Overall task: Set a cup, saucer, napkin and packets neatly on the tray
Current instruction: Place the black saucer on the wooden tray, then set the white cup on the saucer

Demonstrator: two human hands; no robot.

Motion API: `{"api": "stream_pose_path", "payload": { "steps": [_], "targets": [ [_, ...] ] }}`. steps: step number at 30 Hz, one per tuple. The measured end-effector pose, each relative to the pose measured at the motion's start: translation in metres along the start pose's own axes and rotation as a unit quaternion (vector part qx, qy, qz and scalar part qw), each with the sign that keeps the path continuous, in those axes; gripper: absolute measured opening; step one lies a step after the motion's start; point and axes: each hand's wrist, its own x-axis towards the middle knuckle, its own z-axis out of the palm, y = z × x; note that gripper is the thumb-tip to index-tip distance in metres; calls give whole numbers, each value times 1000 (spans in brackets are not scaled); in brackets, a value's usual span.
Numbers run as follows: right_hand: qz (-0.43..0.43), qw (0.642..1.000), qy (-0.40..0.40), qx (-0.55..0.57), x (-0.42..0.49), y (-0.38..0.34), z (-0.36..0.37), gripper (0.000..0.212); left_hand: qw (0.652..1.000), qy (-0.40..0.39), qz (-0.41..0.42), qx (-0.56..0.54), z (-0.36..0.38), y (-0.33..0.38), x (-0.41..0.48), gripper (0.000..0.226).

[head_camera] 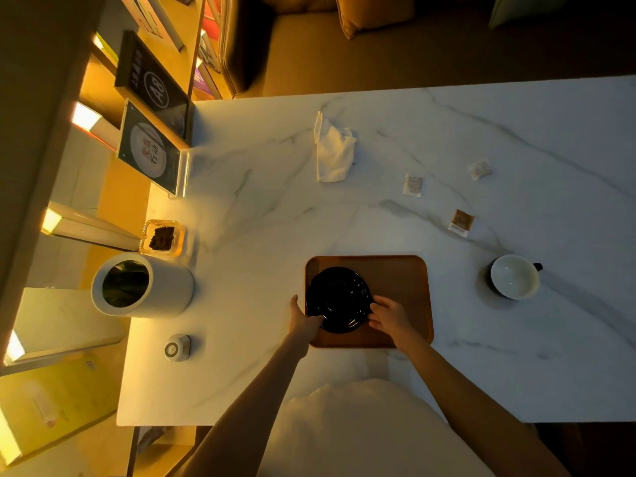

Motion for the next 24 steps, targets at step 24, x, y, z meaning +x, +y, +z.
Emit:
{"api": "stream_pose_path", "payload": {
  "steps": [24],
  "targets": [
    [-180,818,249,-487,-99,39,-93,76,727,19,391,564,49,25,-41,79]
  ]
}}
